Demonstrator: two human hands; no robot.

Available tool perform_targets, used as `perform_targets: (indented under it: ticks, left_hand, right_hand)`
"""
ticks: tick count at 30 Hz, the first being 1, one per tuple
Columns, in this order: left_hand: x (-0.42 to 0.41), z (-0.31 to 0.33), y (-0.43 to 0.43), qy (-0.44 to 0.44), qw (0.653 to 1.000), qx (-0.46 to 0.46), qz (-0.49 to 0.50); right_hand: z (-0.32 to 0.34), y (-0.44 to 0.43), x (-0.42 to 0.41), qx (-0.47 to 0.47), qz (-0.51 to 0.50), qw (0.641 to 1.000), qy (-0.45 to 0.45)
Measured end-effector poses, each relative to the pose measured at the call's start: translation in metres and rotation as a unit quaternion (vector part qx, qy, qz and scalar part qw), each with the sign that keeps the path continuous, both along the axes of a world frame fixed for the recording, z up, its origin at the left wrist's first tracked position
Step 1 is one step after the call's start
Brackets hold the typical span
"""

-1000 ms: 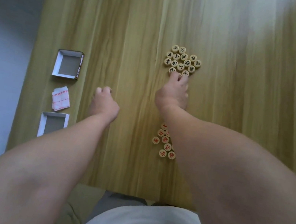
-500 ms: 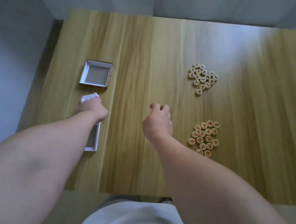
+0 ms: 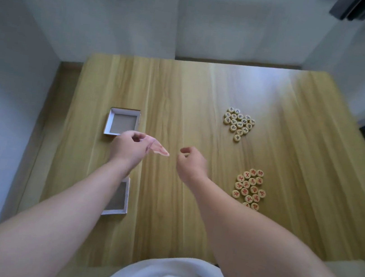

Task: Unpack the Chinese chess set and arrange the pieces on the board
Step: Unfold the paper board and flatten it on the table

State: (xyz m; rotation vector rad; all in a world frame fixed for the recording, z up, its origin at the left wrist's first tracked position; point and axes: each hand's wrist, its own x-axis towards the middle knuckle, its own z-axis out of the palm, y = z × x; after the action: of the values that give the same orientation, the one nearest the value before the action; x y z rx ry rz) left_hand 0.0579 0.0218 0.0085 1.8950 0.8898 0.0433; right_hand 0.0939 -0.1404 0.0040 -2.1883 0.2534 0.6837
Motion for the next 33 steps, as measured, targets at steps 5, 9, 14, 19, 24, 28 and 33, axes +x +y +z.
perform_targets:
  ticks: [5, 9, 14, 19, 24, 28, 33]
  left_hand:
    - [0.011, 0.032, -0.008, -0.065, 0.974, -0.215, 0.021]
    - [0.001, 0.047, -0.004, -0.085, 0.981, -0.176, -0.006]
    - [-0.012, 0.058, 0.003, -0.032, 0.988, 0.040, -0.146]
    - [-0.016, 0.080, -0.011, -0.015, 0.979, 0.091, -0.180]
    - [-0.017, 0.094, -0.020, 0.019, 0.949, 0.221, -0.224]
    - [-0.021, 0.107, -0.031, -0.081, 0.935, 0.161, -0.305]
    - [-0.022, 0.113, -0.035, -0.156, 0.927, 0.219, -0.262]
  right_hand:
    - [0.025, 0.025, -0.003, 0.287, -0.149, 0.934, 0.153]
    - [0.036, 0.027, -0.003, 0.298, -0.163, 0.936, 0.087]
    - [0.047, 0.010, 0.003, 0.230, -0.151, 0.961, -0.036]
    - [0.061, -0.013, -0.003, 0.093, -0.069, 0.980, -0.165]
    - [0.079, -0.033, -0.012, 0.080, -0.018, 0.968, -0.236]
    - [0.092, -0.037, -0.013, 0.117, -0.022, 0.960, -0.252]
    - [0.103, -0.048, -0.010, 0.041, 0.011, 0.964, -0.262]
